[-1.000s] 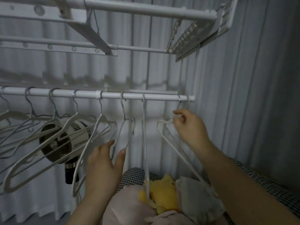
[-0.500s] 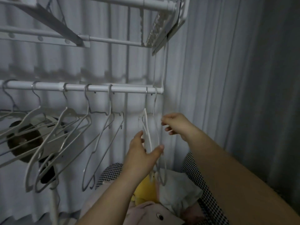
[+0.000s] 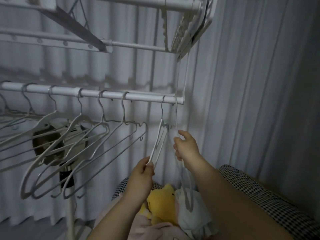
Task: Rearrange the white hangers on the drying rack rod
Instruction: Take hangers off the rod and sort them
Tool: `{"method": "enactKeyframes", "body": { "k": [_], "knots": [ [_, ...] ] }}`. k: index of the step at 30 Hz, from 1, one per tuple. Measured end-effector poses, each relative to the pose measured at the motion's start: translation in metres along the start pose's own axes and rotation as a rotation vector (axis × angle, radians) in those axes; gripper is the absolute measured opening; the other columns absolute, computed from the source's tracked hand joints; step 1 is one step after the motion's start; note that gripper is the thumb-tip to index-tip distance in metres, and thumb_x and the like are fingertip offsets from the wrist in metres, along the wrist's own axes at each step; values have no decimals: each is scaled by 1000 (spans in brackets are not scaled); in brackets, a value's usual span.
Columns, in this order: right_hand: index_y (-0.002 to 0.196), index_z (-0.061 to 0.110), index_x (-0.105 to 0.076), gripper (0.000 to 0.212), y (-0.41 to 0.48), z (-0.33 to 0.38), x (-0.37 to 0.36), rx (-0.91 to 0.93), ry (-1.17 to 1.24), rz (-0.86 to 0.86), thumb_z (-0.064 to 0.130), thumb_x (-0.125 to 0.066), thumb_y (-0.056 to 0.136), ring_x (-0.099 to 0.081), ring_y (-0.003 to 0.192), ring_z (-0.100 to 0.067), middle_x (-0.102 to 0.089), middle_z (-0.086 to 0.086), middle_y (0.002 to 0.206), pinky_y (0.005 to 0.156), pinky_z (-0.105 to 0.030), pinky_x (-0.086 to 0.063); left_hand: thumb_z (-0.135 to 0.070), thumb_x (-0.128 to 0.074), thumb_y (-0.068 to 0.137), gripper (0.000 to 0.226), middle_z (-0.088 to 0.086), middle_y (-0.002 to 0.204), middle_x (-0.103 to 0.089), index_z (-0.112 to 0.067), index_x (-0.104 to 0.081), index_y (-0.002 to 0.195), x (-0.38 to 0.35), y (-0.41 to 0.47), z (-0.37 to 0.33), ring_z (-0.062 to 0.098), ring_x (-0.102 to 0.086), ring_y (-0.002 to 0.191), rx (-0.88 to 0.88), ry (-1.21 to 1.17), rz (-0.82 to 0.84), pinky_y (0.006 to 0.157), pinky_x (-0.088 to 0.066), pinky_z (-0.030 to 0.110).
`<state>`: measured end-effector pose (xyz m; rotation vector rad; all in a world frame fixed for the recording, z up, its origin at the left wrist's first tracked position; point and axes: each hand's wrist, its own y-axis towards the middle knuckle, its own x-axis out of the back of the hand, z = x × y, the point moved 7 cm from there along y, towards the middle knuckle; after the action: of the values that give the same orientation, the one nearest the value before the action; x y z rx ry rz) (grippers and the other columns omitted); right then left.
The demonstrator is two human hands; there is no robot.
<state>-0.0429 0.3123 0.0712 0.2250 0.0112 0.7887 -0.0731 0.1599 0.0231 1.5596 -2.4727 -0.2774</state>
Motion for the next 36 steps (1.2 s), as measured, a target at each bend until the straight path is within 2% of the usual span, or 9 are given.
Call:
{"method": "enactKeyframes", "body": {
  "k": [2, 6, 12, 19, 25, 28, 31, 34, 36],
  "knots": [
    [130, 20, -43, 38, 1, -1, -4, 23, 13, -30, 9, -38, 94, -32, 42, -11, -41, -2, 56, 30, -8, -23, -18, -35, 96, 32, 29, 88, -52, 6, -51, 110, 7, -1, -2, 41, -47, 70, -4, 8, -21, 69, -46, 51],
    [125, 22, -46, 36, 3, -2, -15, 48, 43, -45, 9, -38, 93, -32, 26, 0, -41, -2, 55, 29, -9, -24, -18, -34, 96, 29, -1, 64, -44, 3, -53, 104, 19, -1, 0, 15, -40, 54, -16, -9, -34, 47, -30, 25],
    [131, 17, -47, 40, 6, -4, -31, 65, -6, -54, 10, -38, 92, -34, 38, -6, -45, 1, 58, 29, -11, -25, -17, -37, 95, 29, -8, 49, -41, -19, -47, 67, 40, 0, -1, 8, -37, 44, -36, 36, -76, 40, -26, 22],
    [134, 17, -43, 43, 5, -3, -41, 91, -53, -58, 11, -38, 92, -37, 46, -10, -48, 2, 64, 30, -10, -28, -19, -36, 95, 19, 4, 68, -51, -17, -55, 96, 47, 0, 0, 28, -56, 74, 11, -22, -61, 63, -46, 47],
    [135, 16, -40, 43, 6, -1, -39, 99, -84, -84, 10, -37, 93, -40, 49, -9, -48, 4, 70, 31, -9, -30, -18, -36, 96, 18, -5, 74, -52, -31, -48, 99, 47, 1, 2, 13, -46, 60, -5, -40, -52, 52, -36, 27],
    [136, 15, -40, 43, 8, -2, -30, 101, -104, -110, 10, -36, 94, -39, 55, -6, -49, -2, 90, 39, -10, -35, -19, -34, 96, 32, -6, 99, -60, -18, -48, 125, 45, 0, -3, 19, -56, 87, -24, 11, -39, 73, -43, 30],
    [135, 15, -40, 41, 9, -4, -20, 112, -106, -147, 11, -37, 94, -39, 59, -3, -46, -2, 96, 44, -9, -35, -20, -32, 97, 40, 5, 137, -47, -14, -38, 136, 41, 1, 0, 20, -44, 123, -16, 61, -17, 98, -32, 23],
    [134, 15, -42, 40, 8, -3, -15, 127, -118, -154, 10, -38, 94, -41, 57, -5, -45, 7, 75, 40, -7, -34, -22, -31, 97, 40, 10, 137, -47, -15, -38, 136, 35, 3, 1, 25, -44, 125, -25, 92, 15, 104, -34, 33],
    [134, 14, -42, 40, 9, -4, -13, 128, -123, -153, 10, -38, 94, -42, 56, -6, -47, 4, 81, 40, -7, -35, -22, -31, 97, 39, 10, 136, -48, -14, -40, 135, 32, 5, 2, 24, -45, 124, -33, 114, 15, 101, -34, 29]
  ]
}}
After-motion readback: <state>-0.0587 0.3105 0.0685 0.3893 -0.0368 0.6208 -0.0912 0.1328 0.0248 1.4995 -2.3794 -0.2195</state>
